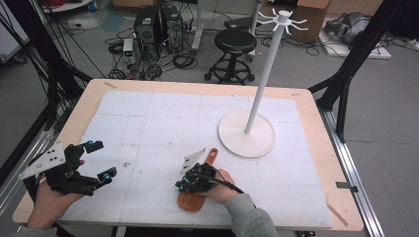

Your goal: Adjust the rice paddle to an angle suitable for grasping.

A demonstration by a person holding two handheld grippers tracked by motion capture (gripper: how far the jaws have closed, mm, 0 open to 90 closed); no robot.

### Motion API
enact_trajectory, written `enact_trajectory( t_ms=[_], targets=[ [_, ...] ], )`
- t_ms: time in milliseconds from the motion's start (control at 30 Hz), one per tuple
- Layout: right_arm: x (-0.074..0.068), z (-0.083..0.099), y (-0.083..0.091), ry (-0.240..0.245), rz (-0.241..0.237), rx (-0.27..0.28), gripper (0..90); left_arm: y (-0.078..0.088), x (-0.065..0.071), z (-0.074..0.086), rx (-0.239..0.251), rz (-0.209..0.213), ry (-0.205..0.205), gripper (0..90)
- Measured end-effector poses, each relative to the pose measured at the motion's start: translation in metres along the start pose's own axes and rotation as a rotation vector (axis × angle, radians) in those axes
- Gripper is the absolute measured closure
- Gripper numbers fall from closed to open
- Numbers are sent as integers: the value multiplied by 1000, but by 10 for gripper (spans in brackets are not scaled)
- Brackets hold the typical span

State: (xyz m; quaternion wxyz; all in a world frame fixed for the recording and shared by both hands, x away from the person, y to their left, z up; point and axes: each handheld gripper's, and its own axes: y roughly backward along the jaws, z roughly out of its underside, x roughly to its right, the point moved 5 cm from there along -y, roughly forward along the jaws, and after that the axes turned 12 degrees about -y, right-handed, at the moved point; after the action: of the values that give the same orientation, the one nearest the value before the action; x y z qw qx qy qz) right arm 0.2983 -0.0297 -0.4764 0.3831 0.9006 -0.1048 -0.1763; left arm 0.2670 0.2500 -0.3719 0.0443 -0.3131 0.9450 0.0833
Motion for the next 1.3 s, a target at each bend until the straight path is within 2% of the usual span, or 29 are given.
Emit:
enact_trajectory(
  t_ms=[333,600,800,1000,1300],
  targets=[
    [0,24,20,-12,-23,7,893,-2,2,2,-11,4,-2,18],
    [2,38,34,9,-19,10,893,2,-1,0,-9,-8,-9,18],
    [4,50,43,-12,-26,28,892,4,-2,2,-7,-15,3,18],
    [7,61,53,-36,-42,38,893,2,0,2,-28,-9,-14,18],
    [11,75,66,-54,-32,50,892,3,-1,4,-31,-13,-11,18]
  ],
)
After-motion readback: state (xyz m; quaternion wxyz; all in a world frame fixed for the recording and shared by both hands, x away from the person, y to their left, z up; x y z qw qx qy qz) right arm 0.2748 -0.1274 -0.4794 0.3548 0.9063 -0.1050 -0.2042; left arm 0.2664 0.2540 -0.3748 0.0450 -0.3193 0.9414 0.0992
